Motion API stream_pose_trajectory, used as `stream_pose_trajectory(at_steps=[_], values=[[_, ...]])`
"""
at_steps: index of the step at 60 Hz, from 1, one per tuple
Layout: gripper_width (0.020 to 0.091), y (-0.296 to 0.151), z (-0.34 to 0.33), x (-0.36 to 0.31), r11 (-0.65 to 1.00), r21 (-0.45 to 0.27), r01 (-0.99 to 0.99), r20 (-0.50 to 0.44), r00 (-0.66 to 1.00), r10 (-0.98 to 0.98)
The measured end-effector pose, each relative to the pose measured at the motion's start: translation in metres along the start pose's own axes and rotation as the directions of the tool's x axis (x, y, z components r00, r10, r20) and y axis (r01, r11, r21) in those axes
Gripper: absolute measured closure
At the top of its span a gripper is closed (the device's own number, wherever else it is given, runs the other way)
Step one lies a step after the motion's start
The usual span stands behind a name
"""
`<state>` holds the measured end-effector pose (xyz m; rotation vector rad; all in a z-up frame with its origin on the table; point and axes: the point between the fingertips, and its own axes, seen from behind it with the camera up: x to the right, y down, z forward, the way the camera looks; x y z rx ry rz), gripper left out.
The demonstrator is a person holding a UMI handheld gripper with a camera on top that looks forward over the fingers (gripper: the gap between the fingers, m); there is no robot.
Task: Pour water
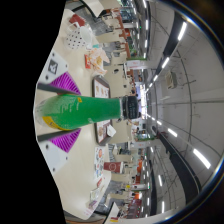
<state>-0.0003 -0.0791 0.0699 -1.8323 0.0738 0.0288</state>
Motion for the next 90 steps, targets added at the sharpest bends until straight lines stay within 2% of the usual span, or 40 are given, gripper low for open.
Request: stream_pose_trajectory(at_steps=[1,7,11,18,22,29,34,38,43,45,53,62,73,84,87,90], values=[[0.0596,0.0,0.003,0.001,1.0,0.001,0.008,-0.012,1.0,-0.008],[0.06,-0.007,0.008,0.003,0.997,0.054,0.049,-0.085,0.995,-0.044],[0.0619,-0.005,0.01,-0.004,0.996,0.053,0.071,-0.1,0.993,-0.065],[0.071,0.0,0.014,-0.02,0.995,-0.035,0.095,-0.079,0.992,-0.098],[0.0711,-0.004,0.009,-0.03,0.981,-0.094,0.171,-0.068,0.982,-0.178],[0.0711,-0.032,0.005,-0.055,0.892,-0.12,0.437,-0.099,0.888,-0.448],[0.0712,-0.053,0.005,-0.073,0.719,-0.159,0.676,-0.116,0.71,-0.694],[0.0712,-0.065,0.012,-0.086,0.498,-0.199,0.844,-0.107,0.486,-0.867],[0.0711,-0.063,0.028,-0.101,0.205,-0.243,0.948,-0.061,0.196,-0.979],[0.0713,-0.063,0.035,-0.102,0.1,-0.268,0.958,-0.041,0.092,-0.995],[0.0712,-0.076,0.059,-0.108,-0.265,-0.289,0.92,0.029,-0.268,-0.963],[0.0712,-0.097,0.072,-0.123,-0.565,-0.257,0.784,0.06,-0.571,-0.819],[0.0713,-0.109,0.072,-0.144,-0.637,-0.21,0.741,0.039,-0.645,-0.763],[0.0713,-0.114,0.068,-0.146,-0.574,-0.2,0.794,0.024,-0.581,-0.813],[0.0714,-0.116,0.071,-0.149,-0.498,-0.166,0.851,0.002,-0.505,-0.863],[0.0715,-0.127,0.07,-0.156,-0.324,-0.127,0.937,-0.054,-0.333,-0.941]])
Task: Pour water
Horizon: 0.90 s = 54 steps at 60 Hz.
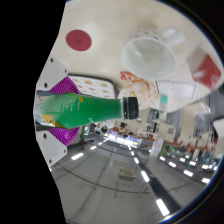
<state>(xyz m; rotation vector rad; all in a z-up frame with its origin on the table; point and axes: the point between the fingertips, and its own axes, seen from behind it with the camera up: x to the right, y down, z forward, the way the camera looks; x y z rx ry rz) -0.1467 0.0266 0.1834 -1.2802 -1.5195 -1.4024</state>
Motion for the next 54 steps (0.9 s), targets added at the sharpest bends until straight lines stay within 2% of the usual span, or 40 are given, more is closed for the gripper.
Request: stream_pose_trajectory(at_steps=[4,8,11,15,23,27,36,37,38,39,41,54], values=[[0.0707,-0.001,-0.009,0.011,0.939,0.017,-0.344,0.006,0.939,0.344],[0.0706,0.004,-0.019,0.02,0.736,0.044,-0.676,0.047,0.737,0.674],[0.0705,0.012,-0.025,0.025,0.55,0.051,-0.834,0.053,0.552,0.832],[0.0706,0.021,-0.027,0.018,0.316,0.058,-0.947,0.058,0.319,0.946],[0.0706,0.034,-0.012,-0.038,-0.082,-0.023,-0.996,0.107,-0.083,0.991],[0.0708,0.026,-0.002,-0.072,-0.198,-0.066,-0.978,0.139,-0.206,0.969],[0.0707,0.017,0.009,-0.118,-0.271,-0.114,-0.956,0.203,-0.289,0.935],[0.0656,0.016,0.01,-0.124,-0.268,-0.124,-0.956,0.208,-0.289,0.934],[0.0702,0.014,0.009,-0.122,-0.268,-0.103,-0.958,0.217,-0.285,0.934],[0.0699,0.015,0.01,-0.119,-0.27,-0.073,-0.96,0.226,-0.28,0.933],[0.07,0.019,0.01,-0.117,-0.265,-0.058,-0.962,0.235,-0.271,0.933],[0.0687,0.014,0.009,-0.118,-0.272,-0.04,-0.961,0.247,-0.274,0.929]])
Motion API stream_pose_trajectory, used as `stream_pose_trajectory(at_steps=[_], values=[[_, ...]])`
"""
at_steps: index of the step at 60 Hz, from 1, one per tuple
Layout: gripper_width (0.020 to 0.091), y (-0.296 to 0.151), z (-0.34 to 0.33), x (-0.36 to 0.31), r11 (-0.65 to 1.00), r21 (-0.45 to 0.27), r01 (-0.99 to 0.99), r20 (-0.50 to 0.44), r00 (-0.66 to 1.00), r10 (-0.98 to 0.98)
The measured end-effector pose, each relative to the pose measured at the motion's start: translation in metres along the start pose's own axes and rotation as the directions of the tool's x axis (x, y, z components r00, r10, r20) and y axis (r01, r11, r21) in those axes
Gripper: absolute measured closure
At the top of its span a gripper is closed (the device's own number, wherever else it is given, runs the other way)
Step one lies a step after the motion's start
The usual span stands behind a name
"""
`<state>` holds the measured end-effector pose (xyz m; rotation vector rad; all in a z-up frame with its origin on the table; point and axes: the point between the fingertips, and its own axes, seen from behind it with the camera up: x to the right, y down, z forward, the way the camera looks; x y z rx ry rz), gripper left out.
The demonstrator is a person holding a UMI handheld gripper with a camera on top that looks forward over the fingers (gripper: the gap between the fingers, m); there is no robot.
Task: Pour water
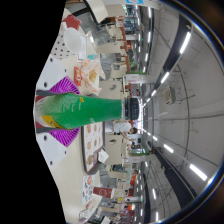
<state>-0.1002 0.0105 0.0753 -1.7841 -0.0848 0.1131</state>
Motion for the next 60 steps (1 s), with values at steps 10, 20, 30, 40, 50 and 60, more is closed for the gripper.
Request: stream_pose_trajectory(at_steps=[10,20,30,40,50,60], values=[[0.0539,0.011,-0.008,-0.001,0.991,-0.13,-0.035,0.02,0.999,0.038],[0.025,0.003,-0.051,0.002,0.966,-0.247,-0.072,-0.028,0.997,0.067],[0.0263,-0.032,-0.122,-0.006,0.943,-0.331,-0.027,-0.114,0.993,-0.012],[0.0259,-0.071,-0.183,-0.053,0.921,-0.39,-0.012,-0.147,0.988,-0.049],[0.0268,-0.105,-0.214,-0.114,0.927,-0.37,0.056,-0.104,0.989,-0.102],[0.0264,-0.12,-0.223,-0.143,0.938,-0.348,0.002,-0.121,0.992,-0.047]])
